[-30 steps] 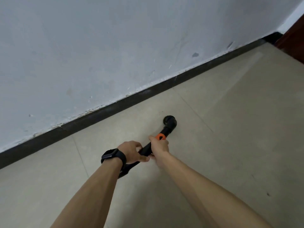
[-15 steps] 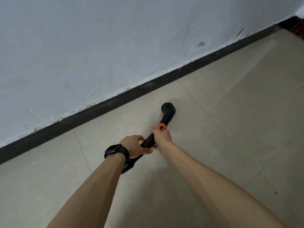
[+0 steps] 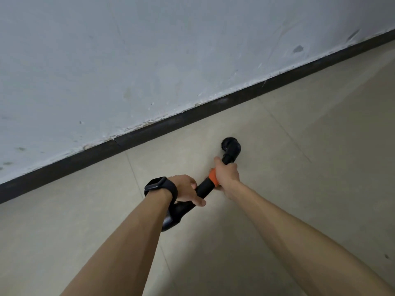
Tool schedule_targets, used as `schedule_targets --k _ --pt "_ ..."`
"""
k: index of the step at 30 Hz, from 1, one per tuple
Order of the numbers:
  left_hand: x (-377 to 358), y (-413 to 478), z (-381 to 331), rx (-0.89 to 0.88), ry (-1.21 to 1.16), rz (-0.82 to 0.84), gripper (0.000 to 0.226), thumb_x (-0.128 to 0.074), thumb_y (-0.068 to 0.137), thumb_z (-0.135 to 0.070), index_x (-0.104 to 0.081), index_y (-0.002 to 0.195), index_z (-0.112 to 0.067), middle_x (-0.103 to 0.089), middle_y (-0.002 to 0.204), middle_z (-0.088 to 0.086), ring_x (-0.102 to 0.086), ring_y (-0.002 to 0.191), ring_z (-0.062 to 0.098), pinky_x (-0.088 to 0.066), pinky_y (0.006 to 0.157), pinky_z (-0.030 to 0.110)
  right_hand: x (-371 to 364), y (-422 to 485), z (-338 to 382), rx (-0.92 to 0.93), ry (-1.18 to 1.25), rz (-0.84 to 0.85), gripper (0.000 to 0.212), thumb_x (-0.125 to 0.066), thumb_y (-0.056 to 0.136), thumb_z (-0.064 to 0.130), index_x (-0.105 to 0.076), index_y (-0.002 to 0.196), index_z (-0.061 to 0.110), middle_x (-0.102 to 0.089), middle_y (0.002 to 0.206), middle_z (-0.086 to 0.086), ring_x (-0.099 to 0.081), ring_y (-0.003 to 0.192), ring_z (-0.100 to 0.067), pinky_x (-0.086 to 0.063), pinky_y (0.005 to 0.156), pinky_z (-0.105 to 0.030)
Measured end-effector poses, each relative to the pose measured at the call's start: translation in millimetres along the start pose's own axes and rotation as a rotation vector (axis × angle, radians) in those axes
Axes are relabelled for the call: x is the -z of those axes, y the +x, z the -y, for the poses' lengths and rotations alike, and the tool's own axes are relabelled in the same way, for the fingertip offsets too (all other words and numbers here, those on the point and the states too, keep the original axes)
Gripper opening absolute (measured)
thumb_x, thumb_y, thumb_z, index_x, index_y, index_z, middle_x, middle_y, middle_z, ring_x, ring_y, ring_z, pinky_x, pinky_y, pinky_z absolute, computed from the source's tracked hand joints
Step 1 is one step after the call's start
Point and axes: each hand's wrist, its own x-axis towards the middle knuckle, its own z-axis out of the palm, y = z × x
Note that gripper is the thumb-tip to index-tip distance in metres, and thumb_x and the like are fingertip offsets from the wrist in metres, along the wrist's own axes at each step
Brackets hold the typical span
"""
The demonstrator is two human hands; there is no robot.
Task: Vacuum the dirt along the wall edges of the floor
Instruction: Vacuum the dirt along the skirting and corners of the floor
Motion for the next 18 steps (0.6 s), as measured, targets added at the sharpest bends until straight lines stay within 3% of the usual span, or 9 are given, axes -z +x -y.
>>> schedule_targets --k 4,10,13,18 --pt "-5.2 -13.6 47.7 0.106 -0.006 0.217 0.056 -0.088 0.059 -0.043 -0.061 0.104 -0.026 -0.074 0.098 0.011 -0.071 0.089 0.030 -0.057 0.086 0.045 -35.5 -35.0 -31.9 0.000 -0.097 0.043 0.063 -0.051 0.099 0.050 -0.034 0.142 0.006 -0.061 0.126 -0.014 -0.064 0.110 -0.035 -0.058 0.093 -0.054" --pt "-13.6 -44.2 96.8 0.170 -0.025 0.371 0.044 -0.088 0.067 -0.028 -0.060 0.100 -0.021 -0.071 0.107 0.015 -0.069 0.099 0.032 -0.055 0.092 0.047 -76.2 -68.5 -62.5 -0.007 -0.234 0.111 0.058 -0.045 0.104 0.047 -0.030 0.142 0.004 -0.056 0.119 -0.013 -0.059 0.095 -0.029 -0.059 0.093 -0.050" --pt "-15.1 -47.2 111.8 0.169 -0.072 0.346 0.049 -0.090 0.063 -0.031 -0.062 0.102 -0.021 -0.073 0.102 0.014 -0.071 0.096 0.031 -0.056 0.090 0.045 -86.7 -73.9 -64.8 -0.002 -0.246 0.114 0.058 -0.045 0.104 0.049 -0.031 0.140 0.005 -0.052 0.112 -0.010 -0.060 0.095 -0.030 -0.060 0.092 -0.050" --pt "-15.4 -39.8 113.1 0.099 -0.189 0.136 0.044 -0.090 0.059 -0.044 -0.064 0.091 -0.027 -0.075 0.091 0.004 -0.072 0.084 0.026 -0.058 0.081 0.038 -83.7 -66.4 -48.4 -0.011 -0.163 0.076 0.070 -0.054 0.099 0.055 -0.031 0.143 0.006 -0.057 0.128 -0.016 -0.064 0.109 -0.036 -0.060 0.091 -0.049"
